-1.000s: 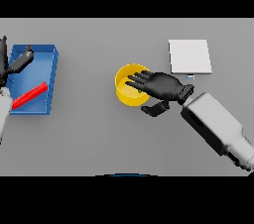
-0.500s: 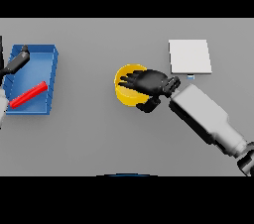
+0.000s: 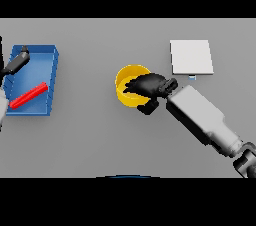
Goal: Pick up the red beaker and tilt it to pour out 1 green nut into yellow bowl. Pick up the yellow bowl and place it on the metallic measuring scale.
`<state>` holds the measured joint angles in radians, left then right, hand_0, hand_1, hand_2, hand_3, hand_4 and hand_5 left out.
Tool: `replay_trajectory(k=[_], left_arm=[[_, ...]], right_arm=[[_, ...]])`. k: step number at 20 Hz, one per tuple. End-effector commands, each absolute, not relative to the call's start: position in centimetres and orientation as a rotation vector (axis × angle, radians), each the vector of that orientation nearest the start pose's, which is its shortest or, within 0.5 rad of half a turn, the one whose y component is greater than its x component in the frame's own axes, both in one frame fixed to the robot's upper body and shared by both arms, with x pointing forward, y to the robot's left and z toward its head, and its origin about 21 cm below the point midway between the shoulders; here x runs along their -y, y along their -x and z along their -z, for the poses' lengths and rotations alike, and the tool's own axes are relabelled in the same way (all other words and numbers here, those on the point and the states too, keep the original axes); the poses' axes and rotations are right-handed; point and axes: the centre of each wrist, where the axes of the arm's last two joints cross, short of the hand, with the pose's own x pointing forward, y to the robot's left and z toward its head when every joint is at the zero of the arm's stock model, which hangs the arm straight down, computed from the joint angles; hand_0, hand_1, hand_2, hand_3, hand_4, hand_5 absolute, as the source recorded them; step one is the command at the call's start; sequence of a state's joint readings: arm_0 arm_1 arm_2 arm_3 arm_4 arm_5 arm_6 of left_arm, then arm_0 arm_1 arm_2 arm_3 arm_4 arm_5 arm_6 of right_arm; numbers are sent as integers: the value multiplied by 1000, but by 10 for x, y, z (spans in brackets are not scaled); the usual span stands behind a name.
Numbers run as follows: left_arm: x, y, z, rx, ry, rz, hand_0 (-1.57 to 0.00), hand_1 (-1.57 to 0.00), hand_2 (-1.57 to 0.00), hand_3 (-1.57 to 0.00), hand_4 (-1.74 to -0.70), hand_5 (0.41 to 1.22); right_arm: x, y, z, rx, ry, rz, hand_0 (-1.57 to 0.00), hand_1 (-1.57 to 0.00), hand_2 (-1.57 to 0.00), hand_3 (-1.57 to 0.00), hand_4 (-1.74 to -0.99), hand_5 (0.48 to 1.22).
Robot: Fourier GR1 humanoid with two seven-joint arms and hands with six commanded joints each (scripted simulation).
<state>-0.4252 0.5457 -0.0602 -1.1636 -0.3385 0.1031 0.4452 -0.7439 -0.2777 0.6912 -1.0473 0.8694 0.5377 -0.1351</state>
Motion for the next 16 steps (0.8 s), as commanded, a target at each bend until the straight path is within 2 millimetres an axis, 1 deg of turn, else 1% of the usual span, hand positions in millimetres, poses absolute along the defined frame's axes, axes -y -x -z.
replay_trajectory(k=[1, 2, 3, 4, 6, 7, 8, 10, 13, 14, 16], left_arm=[[-340, -350, -77, 1107, -853, 429, 1, 1, 1, 1, -752, 701], [-344, -347, -78, 1111, -853, 429, 1, 1, 1, 1, -754, 700], [-344, -346, -76, 1109, -850, 436, 1, 1, 1, 1, -755, 703], [-342, -347, -76, 1112, -852, 433, 1, 1, 1, 1, -755, 704], [-341, -349, -77, 1108, -855, 433, 1, 1, 1, 1, -756, 701], [-344, -348, -76, 1105, -861, 434, 1, 1, 1, 1, -754, 700], [-342, -347, -75, 1103, -855, 436, 1, 1, 1, 1, -751, 698], [-342, -349, -74, 1101, -861, 439, 1, 1, 1, 1, -747, 692], [-340, -350, -77, 1108, -865, 448, 1, 1, 1, 1, -735, 689], [-337, -353, -75, 1109, -861, 449, 1, 1, 1, 1, -736, 688], [-342, -349, -81, 1114, -864, 451, 1, 1, 1, 1, -732, 685]], right_arm=[[109, -362, -46, 1087, 341, -2125, -161, -135, -147, -182, -1321, 839], [112, -363, -47, 1095, 328, -2128, -443, -422, -375, -236, -1351, 915], [112, -362, -46, 1098, 327, -2128, -669, -652, -614, -309, -1394, 976], [113, -360, -46, 1104, 318, -2121, -849, -836, -806, -399, -1463, 1025], [114, -360, -47, 1087, 297, -2133, -1109, -1100, -1081, -706, -1557, 1096], [116, -363, -49, 1086, 275, -2139, -1201, -1195, -1133, -871, -1594, 1121], [115, -362, -50, 1075, 279, -2140, -1275, -1270, -1176, -1007, -1623, 1141], [118, -361, -51, 1066, 272, -2144, -1382, -1378, -1234, -1210, -1666, 1170], [118, -360, -53, 1080, 275, -2132, -1474, -1472, -1281, -1365, -1702, 1195], [112, -361, -53, 1082, 276, -2124, -1493, -1492, -1286, -1386, -1710, 1200], [116, -360, -53, 1110, 275, -2126, -1521, -1520, -1298, -1396, -1721, 1208]])
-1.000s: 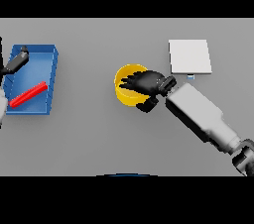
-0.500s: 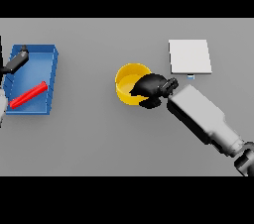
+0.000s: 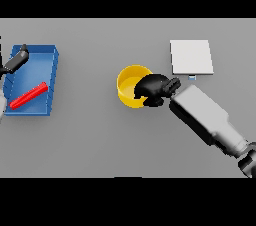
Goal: Pick up the red beaker and tilt it to pour out 1 green nut into yellow bowl. Pick up the yellow bowl and place it on the metallic measuring scale.
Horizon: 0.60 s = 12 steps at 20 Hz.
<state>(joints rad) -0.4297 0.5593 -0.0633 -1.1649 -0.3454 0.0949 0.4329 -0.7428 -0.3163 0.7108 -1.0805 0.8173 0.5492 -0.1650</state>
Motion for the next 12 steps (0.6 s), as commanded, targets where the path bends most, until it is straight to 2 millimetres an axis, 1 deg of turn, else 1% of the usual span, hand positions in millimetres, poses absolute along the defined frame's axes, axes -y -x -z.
replay_trajectory(k=[1, 2, 3, 4, 5, 7, 9, 10, 12], left_arm=[[-343, -347, -76, 1108, -862, 454, 1, 1, 1, 1, -731, 685], [-341, -348, -75, 1108, -859, 453, 1, 1, 1, 1, -730, 687], [-339, -348, -73, 1117, -858, 453, 1, 1, 1, 1, -729, 690], [-339, -348, -78, 1121, -864, 454, 1, 1, 1, 1, -732, 691], [-340, -347, -79, 1124, -869, 459, 1, 1, 1, 1, -733, 692], [-343, -349, -81, 1125, -871, 459, 1, 1, 1, 1, -736, 695], [-339, -349, -80, 1128, -861, 453, 1, 1, 1, 1, -738, 696], [-342, -349, -81, 1119, -871, 451, 1, 1, 1, 1, -739, 693], [-344, -348, -81, 1123, -871, 454, 1, 1, 1, 1, -736, 697]], right_arm=[[118, -360, -56, 1122, 272, -2133, -1531, -1531, -1306, -1405, -1725, 1210], [119, -358, -58, 1120, 276, -2128, -1539, -1539, -1330, -1376, -1728, 1212], [120, -361, -67, 1127, 278, -2123, -1546, -1545, -1356, -1336, -1731, 1214], [120, -363, -72, 1126, 301, -2112, -1551, -1550, -1371, -1309, -1733, 1215], [121, -364, -83, 1128, 317, -2108, -1555, -1554, -1386, -1286, -1735, 1217], [125, -366, -95, 1151, 331, -2107, -1561, -1560, -1413, -1252, -1737, 1218], [131, -367, -107, 1170, 379, -2077, -1564, -1564, -1414, -1257, -1738, 1219], [130, -367, -112, 1181, 410, -2059, -1566, -1566, -1422, -1268, -1739, 1220], [139, -369, -119, 1198, 418, -2042, -1568, -1568, -1436, -1266, -1740, 1220]])
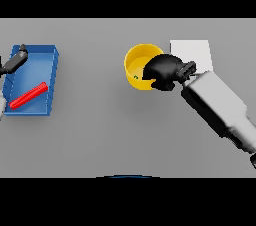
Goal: Pick up the red beaker and tilt it to pour out 1 green nut into yellow bowl. Pick up the yellow bowl and place it on the metallic measuring scale.
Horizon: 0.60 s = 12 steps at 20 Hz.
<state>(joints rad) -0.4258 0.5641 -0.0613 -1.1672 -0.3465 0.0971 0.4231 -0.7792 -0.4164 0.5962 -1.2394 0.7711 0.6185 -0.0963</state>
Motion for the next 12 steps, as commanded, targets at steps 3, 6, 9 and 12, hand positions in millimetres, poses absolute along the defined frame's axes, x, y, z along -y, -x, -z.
replay_trajectory(k=[3, 6, 9, 12], left_arm=[[-343, -352, -86, 1121, -865, 444, 1, 1, 1, 1, -743, 700], [-342, -350, -86, 1112, -874, 453, 1, 1, 1, 1, -744, 708], [-344, -347, -84, 1111, -877, 449, 1, 1, 1, 1, -744, 708], [-339, -347, -85, 1110, -866, 447, 1, 1, 1, 1, -738, 703]], right_arm=[[153, -376, -123, 1193, 453, -1980, -1569, -1569, -1465, -1347, -1740, 1220], [174, -384, -132, 1205, 512, -1936, -1570, -1570, -1492, -1257, -1741, 1221], [200, -398, -141, 1198, 615, -1854, -1571, -1571, -1527, -1219, -1741, 1221], [223, -412, -142, 1199, 662, -1798, -1571, -1571, -1527, -1192, -1741, 1221]])
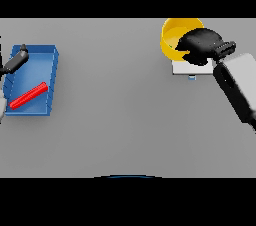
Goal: Pick up the red beaker and tilt it to pour out 1 green nut into yellow bowl. Pick up the yellow bowl and place it on the metallic measuring scale.
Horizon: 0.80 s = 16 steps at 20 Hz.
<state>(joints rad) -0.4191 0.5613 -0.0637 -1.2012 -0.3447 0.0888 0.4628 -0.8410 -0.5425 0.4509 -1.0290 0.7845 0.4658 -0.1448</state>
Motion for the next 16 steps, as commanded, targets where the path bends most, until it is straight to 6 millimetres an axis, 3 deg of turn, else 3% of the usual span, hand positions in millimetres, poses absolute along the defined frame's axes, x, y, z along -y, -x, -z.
replay_trajectory(k=[1, 4, 9, 16], left_arm=[[-340, -347, -86, 1108, -871, 443, 1, 1, 1, 1, -737, 699], [-341, -349, -84, 1100, -871, 446, 1, 1, 1, 1, -728, 691], [-345, -344, -87, 1120, -876, 443, 1, 1, 1, 1, -724, 681], [-347, -350, -90, 1105, -882, 450, 1, 1, 1, 1, -727, 675]], right_arm=[[230, -413, -141, 1192, 667, -1779, -1571, -1571, -1508, -1186, -1741, 1221], [248, -419, -130, 1169, 687, -1716, -1571, -1571, -1506, -1176, -1741, 1221], [271, -428, -107, 1116, 725, -1673, -1571, -1571, -1425, -1315, -1741, 1221], [276, -431, -82, 1116, 673, -1628, -1571, -1571, -1354, -1369, -1741, 1221]])
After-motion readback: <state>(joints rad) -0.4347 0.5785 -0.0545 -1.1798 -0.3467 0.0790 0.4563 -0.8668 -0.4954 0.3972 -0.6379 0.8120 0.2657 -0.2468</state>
